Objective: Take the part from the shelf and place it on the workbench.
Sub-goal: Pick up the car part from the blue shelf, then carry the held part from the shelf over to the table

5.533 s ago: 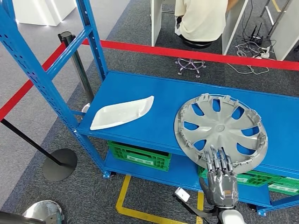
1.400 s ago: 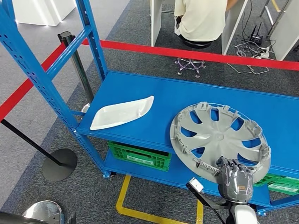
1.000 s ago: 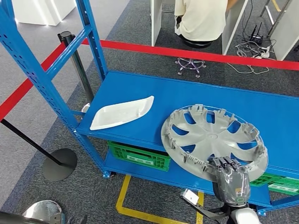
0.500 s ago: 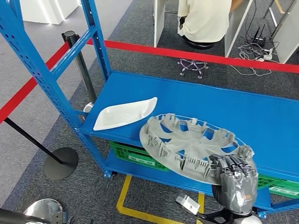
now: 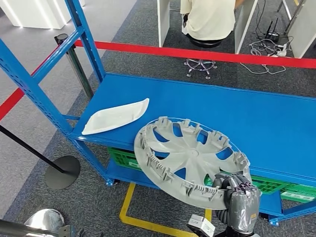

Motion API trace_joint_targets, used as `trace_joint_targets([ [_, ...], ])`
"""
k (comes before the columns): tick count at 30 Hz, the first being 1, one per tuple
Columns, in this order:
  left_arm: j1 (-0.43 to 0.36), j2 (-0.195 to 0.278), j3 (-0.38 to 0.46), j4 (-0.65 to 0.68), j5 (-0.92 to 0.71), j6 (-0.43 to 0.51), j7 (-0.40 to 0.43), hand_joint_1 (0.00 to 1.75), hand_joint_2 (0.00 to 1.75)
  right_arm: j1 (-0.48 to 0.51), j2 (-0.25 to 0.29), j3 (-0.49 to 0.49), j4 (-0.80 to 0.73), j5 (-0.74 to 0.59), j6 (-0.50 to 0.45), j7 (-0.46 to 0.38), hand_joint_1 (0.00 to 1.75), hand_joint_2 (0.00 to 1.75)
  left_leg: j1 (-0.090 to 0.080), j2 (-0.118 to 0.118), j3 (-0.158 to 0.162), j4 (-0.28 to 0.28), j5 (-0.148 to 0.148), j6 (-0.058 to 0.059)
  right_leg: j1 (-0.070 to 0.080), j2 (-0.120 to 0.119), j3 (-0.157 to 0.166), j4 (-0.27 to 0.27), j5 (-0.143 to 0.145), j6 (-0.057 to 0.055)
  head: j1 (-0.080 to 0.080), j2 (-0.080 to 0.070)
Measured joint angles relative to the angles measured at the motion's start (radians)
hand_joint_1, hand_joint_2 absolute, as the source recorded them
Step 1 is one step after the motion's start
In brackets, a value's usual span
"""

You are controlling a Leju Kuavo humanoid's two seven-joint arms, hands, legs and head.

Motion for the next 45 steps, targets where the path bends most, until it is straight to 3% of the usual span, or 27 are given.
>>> trace_joint_targets([
  [2,-0.002,-0.001,0.0,0.0,-0.009,-0.002,0.0,0.0,1.75,0.013,0.002,0.008,-0.002,-0.039,0.0,-0.001,1.75,1.75,-0.007,0.0,0.068,-0.113,0.062,0.015,0.005,0.001,-0.01,0.0,0.013,0.001,0.0,0.0],
  [4,-0.006,-0.002,0.0,0.0,-0.016,-0.004,0.0,0.0,1.75,0.022,0.002,0.016,-0.006,-0.07,0.0,-0.002,1.75,1.75,-0.014,0.0,0.13,-0.23,0.1,0.021,0.008,0.002,-0.019,0.0,0.027,0.009,0.0,0.0],
  [5,-0.009,-0.002,0.0,0.0,-0.018,-0.004,0.0,0.0,1.75,0.026,0.001,0.019,-0.008,-0.077,0.0,-0.002,1.75,1.75,-0.017,0.0,0.141,-0.256,0.105,0.021,0.008,0.002,-0.022,-0.001,0.034,0.014,-0.001,0.0],
  [8,-0.008,-0.004,0.0,0.0,-0.022,-0.004,0.001,0.0,1.75,0.036,0.0,0.023,-0.013,-0.095,0.0,-0.002,1.75,1.75,-0.021,0.001,0.124,-0.268,0.126,0.029,0.003,0.002,-0.028,-0.012,0.051,0.035,0.0,0.0],
  [10,-0.006,-0.006,0.0,0.001,-0.027,-0.004,0.001,0.0,1.75,0.044,-0.001,0.026,-0.018,-0.119,0.0,-0.002,1.75,1.75,-0.018,0.003,0.105,-0.272,0.148,0.042,0.001,0.002,-0.048,0.028,-0.002,0.045,0.004,0.0],
  [12,-0.006,-0.007,0.0,0.001,-0.032,-0.005,0.001,0.0,1.75,0.049,-0.003,0.03,-0.024,-0.142,0.0,-0.002,1.75,1.75,-0.018,0.004,0.082,-0.272,0.168,0.049,0.001,0.002,-0.08,0.145,-0.102,0.05,0.011,0.0],
  [13,-0.006,-0.007,0.0,0.001,-0.035,-0.005,0.001,0.0,1.75,0.05,-0.004,0.032,-0.026,-0.151,0.0,-0.002,1.75,1.75,-0.019,0.004,0.07,-0.271,0.178,0.049,0.001,0.002,-0.09,0.208,-0.136,0.052,0.013,0.0],
  [14,-0.006,-0.008,0.0,0.001,-0.037,-0.005,0.001,0.0,1.75,0.052,-0.004,0.033,-0.028,-0.158,0.0,-0.002,1.75,1.75,-0.02,0.005,0.057,-0.27,0.188,0.049,0.002,0.002,-0.088,0.249,-0.148,0.052,0.013,0.0],
  [16,-0.006,-0.009,0.0,0.001,-0.04,-0.006,0.001,0.0,1.75,0.055,-0.005,0.036,-0.035,-0.169,0.0,-0.002,1.75,1.75,-0.02,0.006,0.035,-0.269,0.206,0.047,0.002,0.002,-0.032,0.224,-0.119,0.051,0.014,0.0],
  [17,-0.006,-0.01,0.0,0.001,-0.041,-0.006,0.001,0.0,1.75,0.056,-0.005,0.037,-0.038,-0.173,0.0,-0.002,1.75,1.75,-0.02,0.006,0.026,-0.268,0.213,0.044,0.002,0.002,0.021,0.159,-0.099,0.05,0.014,0.0],
  [19,-0.007,-0.012,0.0,0.001,-0.044,-0.006,0.001,0.0,1.75,0.058,-0.005,0.039,-0.045,-0.178,0.0,-0.002,1.75,1.75,-0.022,0.007,0.015,-0.267,0.227,0.035,0.005,-0.001,0.122,0.02,-0.094,0.045,0.013,0.0],
  [21,-0.008,-0.014,-0.001,0.001,-0.049,-0.007,0.001,0.0,1.75,0.065,-0.005,0.041,-0.053,-0.182,0.0,-0.001,1.75,1.75,-0.021,0.009,0.01,-0.266,0.241,0.024,0.01,-0.001,0.151,-0.039,-0.108,0.037,0.013,0.0],
  [23,-0.008,-0.016,-0.001,0.001,-0.055,-0.007,0.001,0.0,1.75,0.076,-0.005,0.042,-0.06,-0.186,0.0,0.0,1.75,1.75,-0.018,0.011,0.006,-0.267,0.25,0.01,0.011,0.002,0.134,-0.041,-0.095,0.021,0.016,0.0],
  [24,-0.008,-0.017,-0.001,0.001,-0.058,-0.007,0.001,0.0,1.75,0.08,-0.005,0.043,-0.065,-0.189,0.001,-0.001,1.75,1.75,-0.017,0.011,0.0,-0.26,0.238,0.004,0.01,0.004,0.128,-0.042,-0.085,0.012,0.016,0.0],
  [26,-0.008,-0.017,-0.002,0.001,-0.064,-0.007,0.001,0.0,1.75,0.087,-0.005,0.045,-0.076,-0.197,0.0,-0.001,1.75,1.75,-0.015,0.011,-0.028,-0.195,0.165,-0.005,0.006,0.008,0.11,-0.045,-0.061,-0.001,0.012,0.0],
  [28,-0.009,-0.018,-0.005,0.001,-0.07,-0.009,0.001,0.0,1.75,0.095,-0.005,0.046,-0.088,-0.207,0.0,-0.001,1.75,1.75,-0.014,0.01,-0.066,-0.067,0.074,-0.009,0.007,0.017,0.081,-0.043,-0.037,-0.004,0.007,0.0],
  [30,-0.011,-0.017,-0.008,0.001,-0.078,-0.01,0.001,0.0,1.75,0.103,-0.005,0.047,-0.098,-0.212,0.0,-0.001,1.75,1.75,-0.014,0.01,-0.068,0.006,0.052,-0.009,0.007,0.029,0.049,-0.042,-0.013,-0.001,0.006,0.0],
  [32,-0.013,-0.016,-0.013,0.001,-0.086,-0.012,0.001,0.0,1.75,0.111,-0.005,0.047,-0.106,-0.217,0.0,-0.001,1.75,1.75,-0.014,0.002,-0.001,-0.058,0.095,-0.004,0.007,0.045,0.02,-0.041,0.011,0.004,0.006,0.0],
  [34,-0.017,-0.016,-0.021,0.001,-0.094,-0.012,0.001,0.0,1.75,0.116,-0.004,0.047,-0.115,-0.221,0.0,0.0,1.75,1.75,-0.012,-0.036,0.103,-0.201,0.118,0.004,0.007,0.062,-0.003,-0.04,0.034,0.012,0.006,0.0],
  [35,-0.019,-0.016,-0.024,0.001,-0.097,-0.012,0.002,0.0,1.75,0.117,-0.004,0.047,-0.12,-0.223,0.0,0.0,1.75,1.75,-0.013,-0.052,0.137,-0.255,0.117,0.007,0.008,0.07,-0.011,-0.041,0.046,0.018,0.006,0.0],
  [36,-0.021,-0.016,-0.026,0.001,-0.099,-0.012,0.002,0.0,1.75,0.118,-0.004,0.047,-0.124,-0.226,0.0,0.0,1.75,1.75,-0.014,-0.062,0.155,-0.286,0.113,0.011,0.007,0.077,-0.016,-0.044,0.059,0.024,0.005,0.0],
  [38,-0.022,-0.017,-0.029,0.002,-0.103,-0.012,0.006,0.0,1.75,0.122,-0.004,0.047,-0.129,-0.233,0.0,0.0,1.75,1.75,-0.018,-0.045,0.147,-0.295,0.124,0.024,0.003,0.091,-0.025,-0.055,0.081,0.038,0.004,0.0],
  [40,-0.021,-0.018,-0.032,0.002,-0.107,-0.012,0.01,0.0,1.75,0.128,-0.004,0.046,-0.13,-0.241,0.0,0.0,1.75,1.75,-0.018,-0.021,0.131,-0.296,0.145,0.04,0.0,0.069,-0.042,-0.035,0.05,0.047,0.009,0.0],
  [41,-0.019,-0.018,-0.032,0.002,-0.108,-0.011,0.011,0.0,1.75,0.13,-0.004,0.046,-0.131,-0.245,0.0,0.0,1.75,1.75,-0.017,-0.009,0.12,-0.297,0.156,0.046,0.0,0.046,-0.058,0.006,0.003,0.051,0.012,0.0],
  [43,-0.017,-0.018,-0.033,0.002,-0.112,-0.011,0.014,0.0,1.75,0.132,-0.004,0.045,-0.131,-0.248,0.0,0.0,1.75,1.75,-0.019,0.016,0.093,-0.296,0.178,0.051,-0.001,0.012,-0.092,0.142,-0.103,0.058,0.019,0.0],
  [44,-0.016,-0.018,-0.033,0.002,-0.114,-0.011,0.016,0.0,1.75,0.132,-0.004,0.045,-0.131,-0.248,0.0,0.0,1.75,1.75,-0.02,0.029,0.077,-0.295,0.19,0.051,-0.001,0.006,-0.101,0.206,-0.132,0.062,0.02,0.0],
  [45,-0.016,-0.018,-0.034,0.002,-0.115,-0.011,0.019,0.0,1.75,0.132,-0.004,0.045,-0.131,-0.248,0.0,0.0,1.75,1.75,-0.02,0.043,0.062,-0.294,0.201,0.05,-0.001,0.004,-0.095,0.244,-0.135,0.065,0.02,0.0],
])
